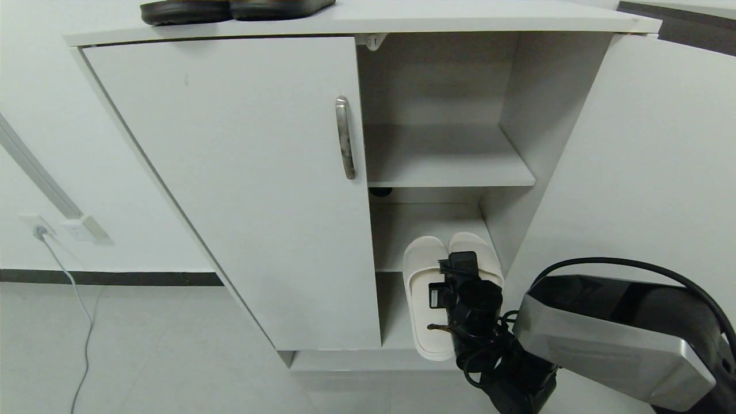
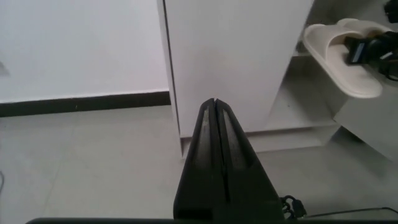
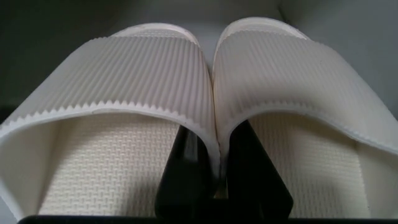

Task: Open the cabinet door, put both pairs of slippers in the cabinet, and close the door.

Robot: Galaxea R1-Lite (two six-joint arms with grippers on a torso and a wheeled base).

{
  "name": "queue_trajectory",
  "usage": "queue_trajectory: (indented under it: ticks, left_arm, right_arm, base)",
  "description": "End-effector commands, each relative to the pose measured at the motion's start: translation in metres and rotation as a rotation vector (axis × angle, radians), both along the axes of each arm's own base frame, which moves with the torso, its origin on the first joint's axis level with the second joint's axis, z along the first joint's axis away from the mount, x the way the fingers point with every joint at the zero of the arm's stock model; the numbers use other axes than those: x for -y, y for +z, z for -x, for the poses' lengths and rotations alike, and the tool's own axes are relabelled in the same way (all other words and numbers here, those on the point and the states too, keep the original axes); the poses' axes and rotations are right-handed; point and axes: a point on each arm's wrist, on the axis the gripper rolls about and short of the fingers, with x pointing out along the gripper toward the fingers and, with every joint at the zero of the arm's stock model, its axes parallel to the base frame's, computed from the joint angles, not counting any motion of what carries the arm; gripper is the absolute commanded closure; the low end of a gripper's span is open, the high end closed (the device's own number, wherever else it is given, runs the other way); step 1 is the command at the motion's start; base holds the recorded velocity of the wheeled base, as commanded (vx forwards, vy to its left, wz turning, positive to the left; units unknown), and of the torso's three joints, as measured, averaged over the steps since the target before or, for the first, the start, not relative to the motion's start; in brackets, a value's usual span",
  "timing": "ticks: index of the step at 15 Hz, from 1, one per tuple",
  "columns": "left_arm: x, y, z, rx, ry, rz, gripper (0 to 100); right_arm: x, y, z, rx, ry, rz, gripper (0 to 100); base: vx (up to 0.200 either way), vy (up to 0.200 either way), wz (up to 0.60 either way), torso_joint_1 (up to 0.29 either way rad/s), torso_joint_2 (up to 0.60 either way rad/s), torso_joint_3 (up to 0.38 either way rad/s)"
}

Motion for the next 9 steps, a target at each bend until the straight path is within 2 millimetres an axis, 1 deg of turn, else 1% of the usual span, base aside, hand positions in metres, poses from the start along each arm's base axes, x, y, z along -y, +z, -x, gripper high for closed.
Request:
queue_trajectory:
  ticks: [1,3,6,9]
  left_arm:
    - [0.000,0.000,0.000,-0.002,0.000,0.000,100]
    - [0.000,0.000,0.000,-0.002,0.000,0.002,100]
    - [0.000,0.000,0.000,-0.004,0.000,0.003,100]
    - [0.000,0.000,0.000,-0.002,0.001,0.007,100]
  right_arm:
    - [0.000,0.000,0.000,0.001,0.008,0.001,100]
    - [-0.001,-0.001,-0.001,-0.003,0.025,0.006,100]
    - [-0.001,-0.001,-0.009,-0.018,0.016,0.012,100]
    - [-0.002,0.001,-0.021,-0.058,0.007,-0.011,100]
  base:
    - [0.200,0.000,0.00,0.002,0.00,0.002]
    - [0.200,0.000,0.00,0.000,0.01,0.005]
    - [0.000,0.000,0.00,0.000,0.00,0.000]
    - [0.000,0.000,0.00,0.000,0.00,0.000]
